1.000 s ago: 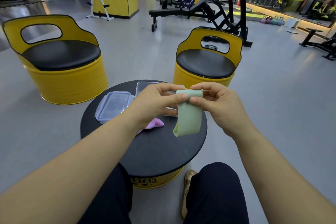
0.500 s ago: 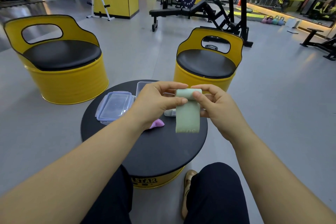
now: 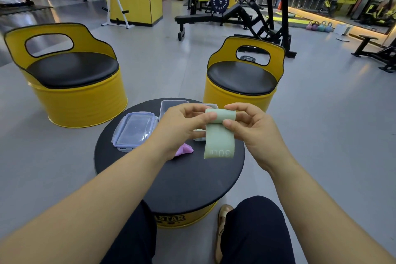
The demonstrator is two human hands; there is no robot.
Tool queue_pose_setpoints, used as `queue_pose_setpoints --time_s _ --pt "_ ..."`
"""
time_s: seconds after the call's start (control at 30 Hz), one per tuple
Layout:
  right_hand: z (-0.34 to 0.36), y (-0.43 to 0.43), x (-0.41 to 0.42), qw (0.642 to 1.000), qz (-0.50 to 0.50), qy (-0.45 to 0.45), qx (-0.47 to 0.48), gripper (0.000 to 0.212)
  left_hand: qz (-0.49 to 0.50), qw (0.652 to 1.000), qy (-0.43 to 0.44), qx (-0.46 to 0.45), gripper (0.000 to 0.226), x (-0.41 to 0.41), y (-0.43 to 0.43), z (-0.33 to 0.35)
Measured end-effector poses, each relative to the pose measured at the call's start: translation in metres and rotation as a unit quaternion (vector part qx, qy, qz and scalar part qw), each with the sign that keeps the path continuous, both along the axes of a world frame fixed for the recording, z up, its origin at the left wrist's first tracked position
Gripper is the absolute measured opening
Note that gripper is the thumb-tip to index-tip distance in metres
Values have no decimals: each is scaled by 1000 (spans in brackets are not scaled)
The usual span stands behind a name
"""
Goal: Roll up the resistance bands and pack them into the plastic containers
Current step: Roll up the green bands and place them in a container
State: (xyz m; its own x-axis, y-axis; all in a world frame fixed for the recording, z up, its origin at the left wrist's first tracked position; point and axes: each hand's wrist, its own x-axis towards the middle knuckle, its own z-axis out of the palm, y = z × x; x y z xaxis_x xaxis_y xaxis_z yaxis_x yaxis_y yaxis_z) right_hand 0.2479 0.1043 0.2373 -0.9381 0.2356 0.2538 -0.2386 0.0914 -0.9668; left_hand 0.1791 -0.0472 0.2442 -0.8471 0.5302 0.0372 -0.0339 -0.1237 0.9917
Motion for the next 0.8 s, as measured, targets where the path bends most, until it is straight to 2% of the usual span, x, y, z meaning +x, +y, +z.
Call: queue_pose_setpoints --time_s 0.17,0.27,0.4,0.47,0.57,0.67,0.8 --pt "1 1 0 1000 -1 7 -11 21 -6 999 -10 37 16 -2 0 0" --pt "1 2 0 999 17 -3 -49 19 9 999 -10 47 18 -3 1 -4" --pt "0 11 1 995 59 -36 -68 29 -18 999 -18 32 17 -6 0 -6" --pt "2 18 3 995 83 -51 -22 32 -58 998 -20 12 20 -8 -2 -5" --pt "10 25 3 986 119 -65 96 37 -115 993 -26 -2 25 -8 -4 -4" --pt "19 29 0 963 146 -74 216 52 -170 984 -46 22 32 -9 -5 -1" --pt "32 30 -2 930 185 -93 304 71 -205 973 -100 31 39 -12 -6 1"
